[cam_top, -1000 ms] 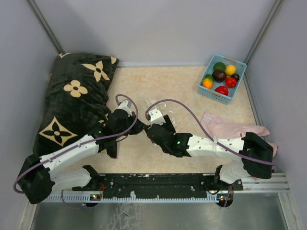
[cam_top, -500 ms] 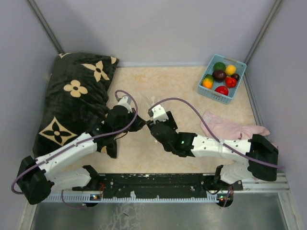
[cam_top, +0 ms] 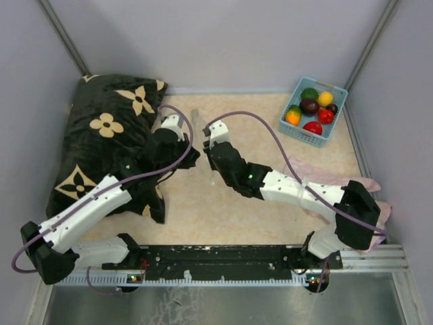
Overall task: Place the food in the zip-top bag and seal the zipper
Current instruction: Open the zipper of the food storage bag at the center of the board.
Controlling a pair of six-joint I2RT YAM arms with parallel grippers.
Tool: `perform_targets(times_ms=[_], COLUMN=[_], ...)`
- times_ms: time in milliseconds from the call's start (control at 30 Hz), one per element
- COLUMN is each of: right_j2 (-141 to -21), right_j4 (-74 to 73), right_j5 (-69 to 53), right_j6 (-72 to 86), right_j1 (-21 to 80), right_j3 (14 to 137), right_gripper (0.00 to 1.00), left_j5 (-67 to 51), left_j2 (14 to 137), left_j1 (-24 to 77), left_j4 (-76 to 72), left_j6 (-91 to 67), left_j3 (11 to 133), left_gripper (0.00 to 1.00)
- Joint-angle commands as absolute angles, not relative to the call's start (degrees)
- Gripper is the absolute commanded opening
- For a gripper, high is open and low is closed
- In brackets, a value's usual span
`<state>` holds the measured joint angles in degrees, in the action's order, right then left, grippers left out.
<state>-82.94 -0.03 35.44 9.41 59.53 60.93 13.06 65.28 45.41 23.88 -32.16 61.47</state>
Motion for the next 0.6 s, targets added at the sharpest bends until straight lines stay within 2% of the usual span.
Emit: perform_targets(times_ms=[0,67,233,567], right_j2=[-85.45,-86.04,-85.81,-85.12], right_j4=[4.22,4.39,5.13,11.85], right_j5=[27.86,26.40,24.44,20.35], right_j6=[10.32,11.33,15.49,25.76], right_j1=[57.63,56.91,55.05,50.63], right_j3=[68.15,69.41,67.74,54.53], right_gripper=[0.15,0.00,0.00,0.00], left_j5=[21.51,25.32,31.95,34.80], left_j2=[66.42,67.73,72.30,82.61], left_j1=[45.71,45.66,45.70,45.70], left_j4=[34.31,38.85,48.37,55.82], left_j6=[-24.77,-22.80,-19.64,-12.65], left_j3=[69.35,73.50,82.23,92.85], left_gripper=[0.00,0.00,0.00,0.00])
